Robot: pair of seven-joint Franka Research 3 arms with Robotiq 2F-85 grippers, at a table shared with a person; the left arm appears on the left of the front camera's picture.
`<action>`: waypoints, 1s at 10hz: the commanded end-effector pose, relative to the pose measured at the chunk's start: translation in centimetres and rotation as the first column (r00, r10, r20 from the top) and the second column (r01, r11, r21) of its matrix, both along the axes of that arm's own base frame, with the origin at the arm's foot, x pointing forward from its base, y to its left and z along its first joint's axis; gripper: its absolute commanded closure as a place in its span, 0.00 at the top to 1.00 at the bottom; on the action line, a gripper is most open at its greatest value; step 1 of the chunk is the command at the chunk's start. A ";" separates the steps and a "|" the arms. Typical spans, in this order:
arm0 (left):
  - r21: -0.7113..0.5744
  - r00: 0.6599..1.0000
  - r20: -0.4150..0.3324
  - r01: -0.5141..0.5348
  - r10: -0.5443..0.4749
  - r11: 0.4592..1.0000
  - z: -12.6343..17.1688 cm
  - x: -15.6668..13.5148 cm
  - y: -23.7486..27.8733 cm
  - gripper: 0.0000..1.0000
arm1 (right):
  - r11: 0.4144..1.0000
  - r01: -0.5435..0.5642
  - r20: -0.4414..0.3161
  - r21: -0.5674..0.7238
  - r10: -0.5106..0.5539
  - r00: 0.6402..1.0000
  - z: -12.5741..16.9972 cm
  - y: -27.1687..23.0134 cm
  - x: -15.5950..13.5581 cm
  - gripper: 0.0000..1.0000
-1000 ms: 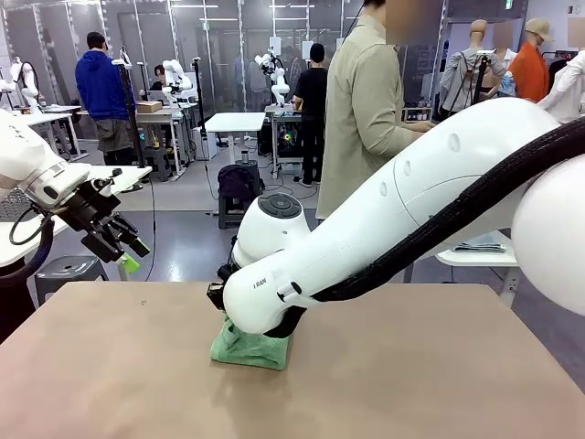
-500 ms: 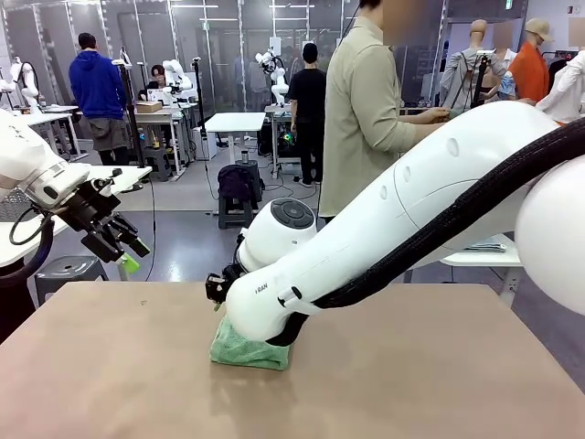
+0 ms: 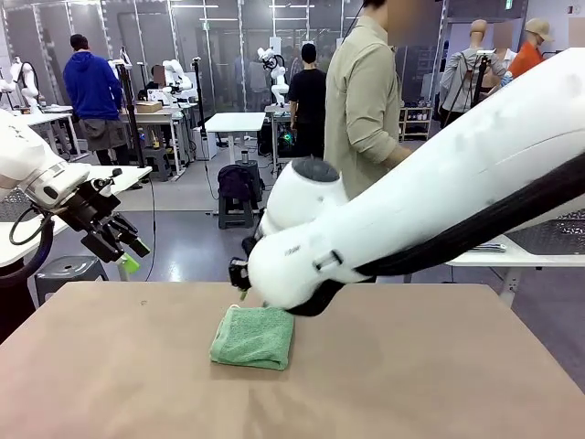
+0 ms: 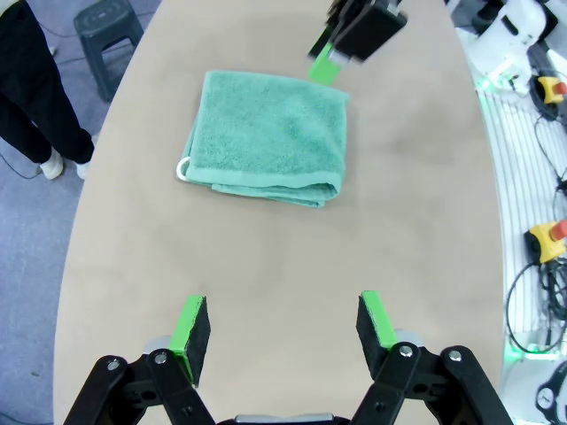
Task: Fold the towels and place them in the basket.
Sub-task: When a person lays out a Towel with hook on the table, fold it in half twice.
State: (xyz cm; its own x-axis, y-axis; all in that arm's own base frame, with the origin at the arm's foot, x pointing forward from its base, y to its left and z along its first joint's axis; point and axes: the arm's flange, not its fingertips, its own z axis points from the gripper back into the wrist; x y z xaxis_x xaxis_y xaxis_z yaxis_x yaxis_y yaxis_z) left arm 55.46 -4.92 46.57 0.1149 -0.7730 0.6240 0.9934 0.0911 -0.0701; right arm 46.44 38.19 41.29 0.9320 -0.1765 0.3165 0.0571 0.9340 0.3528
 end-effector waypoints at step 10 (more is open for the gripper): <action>0.002 1.000 -0.005 -0.016 0.016 1.000 0.1 0.0 -0.1 0.84 | 0.990 0.026 -0.060 -0.139 -0.034 0.998 4.8 -3.8 -1.2 0.48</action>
State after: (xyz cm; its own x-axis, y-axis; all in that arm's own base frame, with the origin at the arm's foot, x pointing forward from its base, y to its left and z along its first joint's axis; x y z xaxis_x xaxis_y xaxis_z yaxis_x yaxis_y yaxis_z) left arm 55.46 -4.92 46.57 0.1149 -0.7730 0.6240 0.9934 0.0912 -0.0700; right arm 45.24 34.32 46.03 0.9472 -0.1628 0.2763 0.1066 0.9724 0.2076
